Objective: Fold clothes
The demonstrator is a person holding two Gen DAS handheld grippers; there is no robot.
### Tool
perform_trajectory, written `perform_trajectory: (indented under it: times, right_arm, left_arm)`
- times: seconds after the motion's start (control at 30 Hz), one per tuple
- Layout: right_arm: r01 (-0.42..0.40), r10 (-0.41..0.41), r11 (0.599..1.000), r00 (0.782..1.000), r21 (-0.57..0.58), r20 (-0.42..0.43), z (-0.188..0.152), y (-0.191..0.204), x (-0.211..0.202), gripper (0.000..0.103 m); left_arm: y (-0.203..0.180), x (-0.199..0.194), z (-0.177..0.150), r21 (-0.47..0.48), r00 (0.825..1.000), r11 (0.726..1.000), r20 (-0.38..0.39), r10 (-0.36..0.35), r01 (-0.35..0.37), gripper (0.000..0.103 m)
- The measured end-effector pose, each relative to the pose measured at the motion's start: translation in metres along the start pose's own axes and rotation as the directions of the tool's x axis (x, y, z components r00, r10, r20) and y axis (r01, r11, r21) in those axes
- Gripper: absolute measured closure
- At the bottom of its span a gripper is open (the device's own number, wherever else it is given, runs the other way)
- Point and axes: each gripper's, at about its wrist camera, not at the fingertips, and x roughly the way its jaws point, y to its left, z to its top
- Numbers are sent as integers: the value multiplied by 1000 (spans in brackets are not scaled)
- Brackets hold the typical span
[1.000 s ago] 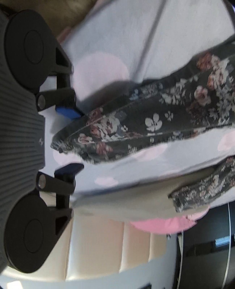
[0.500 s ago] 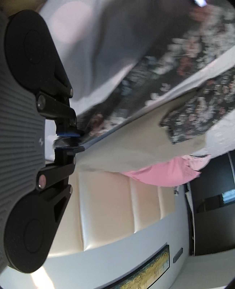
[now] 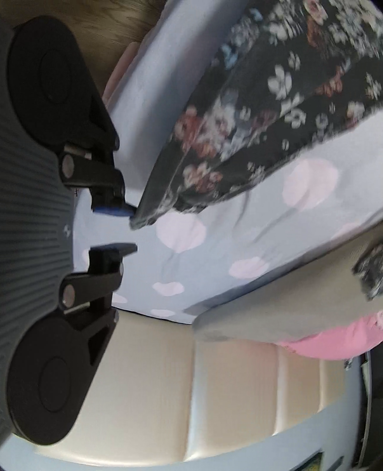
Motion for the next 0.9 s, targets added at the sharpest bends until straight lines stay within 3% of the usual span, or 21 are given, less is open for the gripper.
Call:
perform_trajectory:
  times: [0.07, 0.17, 0.3, 0.4, 0.53, 0.7, 0.8, 0.9]
  right_arm:
    - [3, -2, 997, 1000, 80, -17, 1, -12, 1, 82]
    - [23, -20, 983, 1000, 180, -18, 11, -29, -1, 81]
    - [32, -39, 962, 999, 271, 18, 42, -53, -6, 75]
    - [7, -25, 946, 998, 325, 50, 69, -64, -14, 74]
    - [-89, 38, 898, 992, 432, 124, 112, -86, -22, 70]
    - [-250, 131, 778, 962, 577, 241, 165, -106, -24, 60]
    - [-336, 180, 674, 938, 658, 296, 200, -117, -11, 53]
    - [-373, 208, 557, 928, 742, 310, 227, -123, 11, 50]
  left_arm:
    - [26, -5, 11, -97, 998, 995, 58, 38, -32, 56]
    - [67, -4, 31, -249, 988, 966, 109, 106, -76, 53]
    - [120, 14, 51, -417, 981, 907, 141, 133, -63, 48]
    - [154, 35, 60, -533, 983, 846, 141, 115, -22, 47]
    - [186, 64, 63, -632, 990, 773, 136, 42, 54, 47]
    - [210, 94, 59, -705, 990, 697, 137, -45, 129, 47]
    - [219, 107, 60, -743, 984, 646, 155, -89, 175, 47]
    - [228, 118, 59, -779, 979, 593, 169, -114, 203, 47]
